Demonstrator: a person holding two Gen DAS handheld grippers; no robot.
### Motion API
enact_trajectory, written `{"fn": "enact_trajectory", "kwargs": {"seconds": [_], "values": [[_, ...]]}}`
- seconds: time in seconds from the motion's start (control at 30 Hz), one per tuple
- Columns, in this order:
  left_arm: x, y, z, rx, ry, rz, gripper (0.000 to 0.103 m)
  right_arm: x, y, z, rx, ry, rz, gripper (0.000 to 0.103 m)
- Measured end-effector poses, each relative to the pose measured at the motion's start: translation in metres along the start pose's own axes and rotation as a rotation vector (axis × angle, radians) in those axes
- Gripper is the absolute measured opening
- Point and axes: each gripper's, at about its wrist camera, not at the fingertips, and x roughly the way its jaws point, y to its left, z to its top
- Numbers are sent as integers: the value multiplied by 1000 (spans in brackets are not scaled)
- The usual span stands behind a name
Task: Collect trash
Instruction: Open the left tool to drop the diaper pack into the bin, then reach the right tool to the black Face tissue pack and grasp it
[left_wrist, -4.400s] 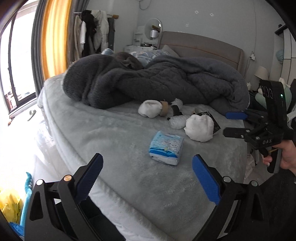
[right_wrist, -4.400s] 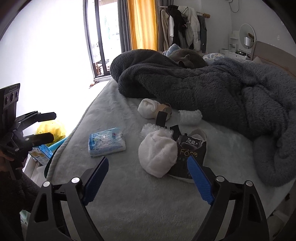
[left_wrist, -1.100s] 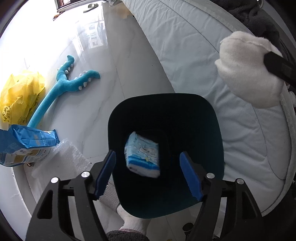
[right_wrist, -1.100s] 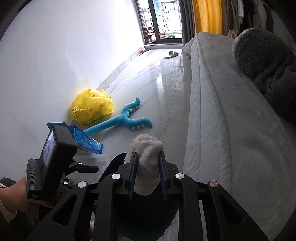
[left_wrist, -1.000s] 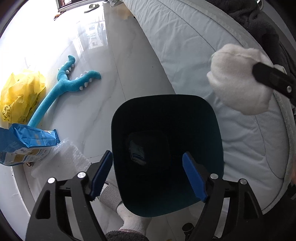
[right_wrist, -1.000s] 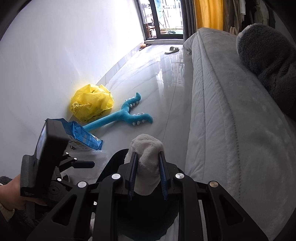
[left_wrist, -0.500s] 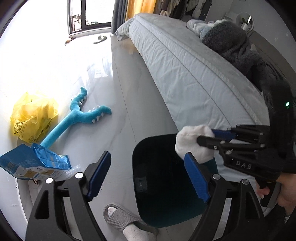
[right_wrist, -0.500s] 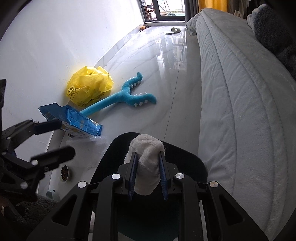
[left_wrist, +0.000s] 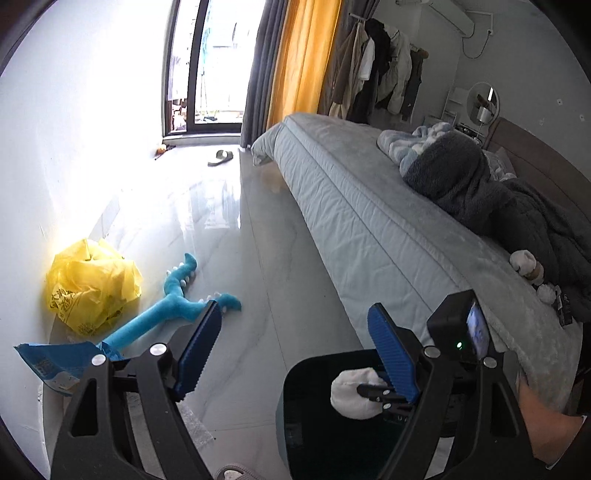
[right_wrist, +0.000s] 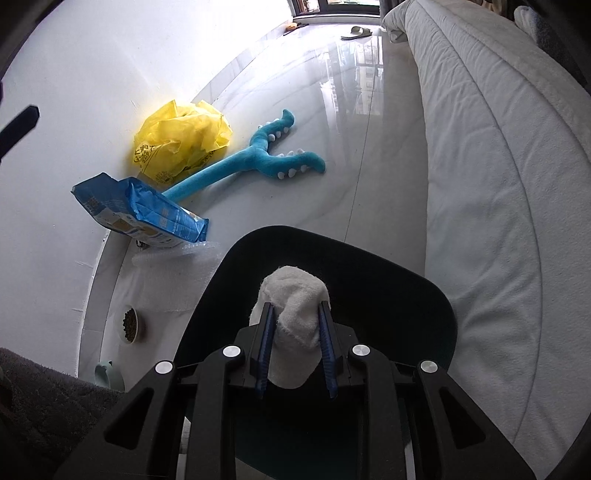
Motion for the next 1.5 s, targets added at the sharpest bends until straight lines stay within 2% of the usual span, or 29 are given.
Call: {"fn": "enact_trajectory", "kwargs": {"seconds": [0.1,0.17,0.23,0.4,0.57,0.97,1.1,1.5], "values": [[-7,-5,8,11,-44,-1,83,5,5,-4,-15,24,0,29],[-9,-9,13,17,-67,-4,83,7,5,-4,-19,37,5,39],[-13,-15,16,32,-89,-6,83,4,5,-4,-20,33,0,43],[-21,-28,23,69,-136,-1,83,-13,2,-3,-29,0,-11,48],[-22,-41,30,65,-147,-2,84,-35,-2,-3,-38,-43,-10,54],[-22,-91,43,94,-180,-27,93,-114,-26,-9,-44,-245,13,62],[-21,-103,45,92,-181,-45,95,-141,-40,-16,-48,-315,-18,69],[-4,-161,43,118,-144,-123,95,-197,-99,-47,15,-441,-143,72]]}}
